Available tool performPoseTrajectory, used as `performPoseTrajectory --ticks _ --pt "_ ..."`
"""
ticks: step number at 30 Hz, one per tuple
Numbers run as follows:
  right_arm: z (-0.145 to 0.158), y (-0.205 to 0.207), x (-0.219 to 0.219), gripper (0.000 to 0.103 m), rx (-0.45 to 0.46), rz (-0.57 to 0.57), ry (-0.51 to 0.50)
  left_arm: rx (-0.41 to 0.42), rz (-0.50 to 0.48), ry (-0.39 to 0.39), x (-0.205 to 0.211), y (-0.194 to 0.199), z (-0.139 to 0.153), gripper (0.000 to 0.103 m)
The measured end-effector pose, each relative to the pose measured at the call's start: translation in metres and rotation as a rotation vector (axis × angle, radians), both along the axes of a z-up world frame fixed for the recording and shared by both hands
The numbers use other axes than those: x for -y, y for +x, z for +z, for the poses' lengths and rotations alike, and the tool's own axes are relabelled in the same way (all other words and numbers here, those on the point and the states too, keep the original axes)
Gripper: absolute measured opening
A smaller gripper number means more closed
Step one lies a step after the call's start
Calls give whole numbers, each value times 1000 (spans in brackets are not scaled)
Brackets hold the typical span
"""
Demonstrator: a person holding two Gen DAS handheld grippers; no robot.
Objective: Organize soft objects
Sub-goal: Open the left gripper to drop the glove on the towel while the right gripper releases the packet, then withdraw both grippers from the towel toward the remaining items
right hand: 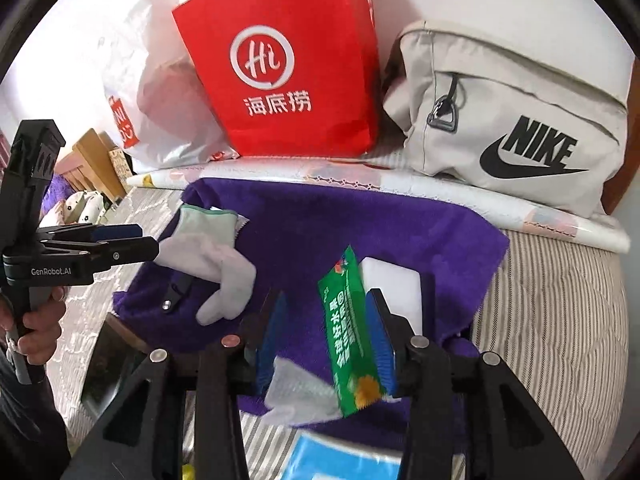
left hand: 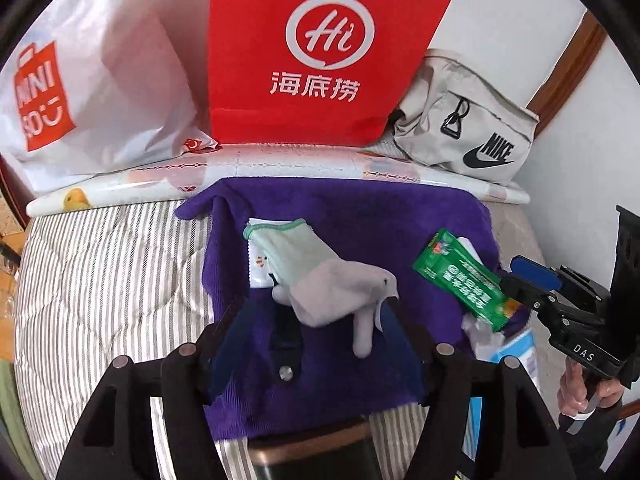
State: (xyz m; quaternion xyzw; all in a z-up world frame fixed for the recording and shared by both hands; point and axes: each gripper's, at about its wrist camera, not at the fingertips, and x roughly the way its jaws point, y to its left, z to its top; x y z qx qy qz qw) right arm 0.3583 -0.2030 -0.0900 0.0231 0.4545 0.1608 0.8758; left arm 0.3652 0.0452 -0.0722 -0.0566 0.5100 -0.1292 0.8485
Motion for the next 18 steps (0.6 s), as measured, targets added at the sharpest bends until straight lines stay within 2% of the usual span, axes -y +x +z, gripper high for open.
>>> performPoseTrajectory --ticks 6,12,18 --pt "16 -34 4 42 34 -18 2 28 3 -27 0 -38 17 64" --pt "33 -87 11 42 73 -23 6 54 13 4 8 -87 26 63" --pt "37 -144 18 42 79 -22 30 67 11 9 16 -145 25 63"
